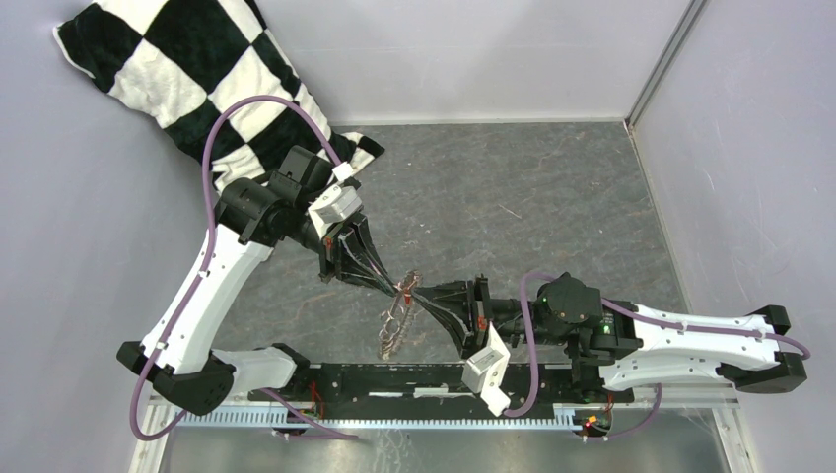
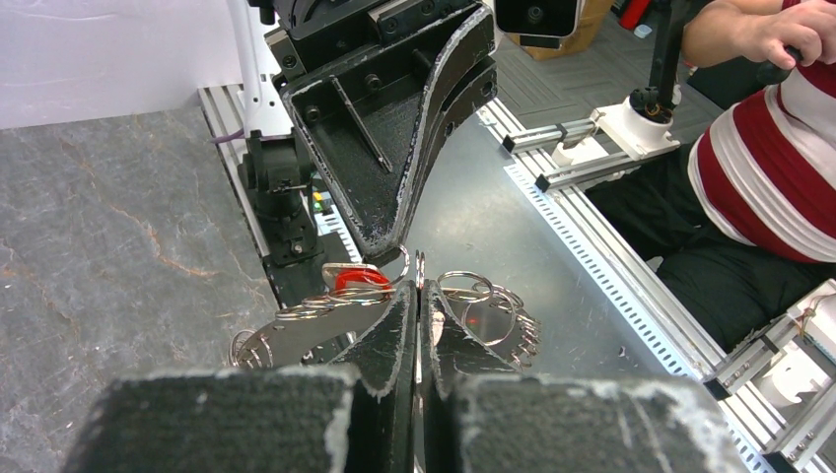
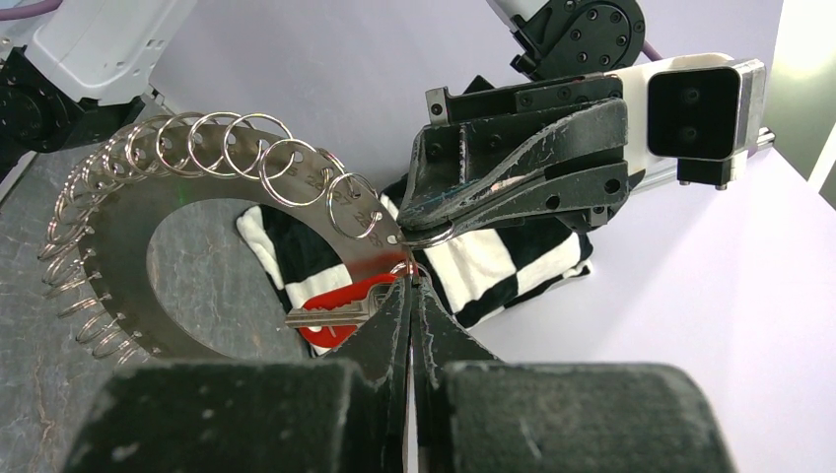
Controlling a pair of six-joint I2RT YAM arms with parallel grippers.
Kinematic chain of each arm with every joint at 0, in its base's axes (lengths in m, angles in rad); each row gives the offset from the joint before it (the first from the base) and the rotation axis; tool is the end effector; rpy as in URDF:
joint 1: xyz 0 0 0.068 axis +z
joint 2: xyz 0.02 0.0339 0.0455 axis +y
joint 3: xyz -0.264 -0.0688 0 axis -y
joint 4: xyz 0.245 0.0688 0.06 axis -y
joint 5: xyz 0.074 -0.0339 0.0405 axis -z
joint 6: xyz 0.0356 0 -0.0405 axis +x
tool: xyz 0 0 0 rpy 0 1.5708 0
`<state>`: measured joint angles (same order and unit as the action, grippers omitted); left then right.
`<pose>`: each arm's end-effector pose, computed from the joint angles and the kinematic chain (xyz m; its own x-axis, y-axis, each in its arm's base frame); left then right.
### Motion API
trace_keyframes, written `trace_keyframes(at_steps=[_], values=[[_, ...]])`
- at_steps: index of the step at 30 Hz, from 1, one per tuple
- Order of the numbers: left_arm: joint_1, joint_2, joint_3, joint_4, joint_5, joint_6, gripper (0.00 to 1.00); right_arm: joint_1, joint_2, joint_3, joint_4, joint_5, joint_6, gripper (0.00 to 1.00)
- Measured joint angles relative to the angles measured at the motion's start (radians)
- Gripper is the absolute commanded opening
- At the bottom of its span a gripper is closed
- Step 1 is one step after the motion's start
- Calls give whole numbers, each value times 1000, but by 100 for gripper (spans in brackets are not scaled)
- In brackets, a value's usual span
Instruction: Put the keys on the keyring
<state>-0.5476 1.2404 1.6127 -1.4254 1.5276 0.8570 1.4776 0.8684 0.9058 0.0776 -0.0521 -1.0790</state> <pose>0.1336 -0.1231 0.4426 -0.1497 0.1295 -0.9802 0.8519 -0.4864 -0.1943 0.0168 0.2002 0.3967 0.8858 0.0174 -0.4638 -0.4624 0.1203 -0.8785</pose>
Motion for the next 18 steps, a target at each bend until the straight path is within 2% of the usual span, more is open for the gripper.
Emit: trace_keyframes(at_steps=[18], values=[[0,-1,-3,6,0,0,2,0,-2,0,24,-5,0,1]])
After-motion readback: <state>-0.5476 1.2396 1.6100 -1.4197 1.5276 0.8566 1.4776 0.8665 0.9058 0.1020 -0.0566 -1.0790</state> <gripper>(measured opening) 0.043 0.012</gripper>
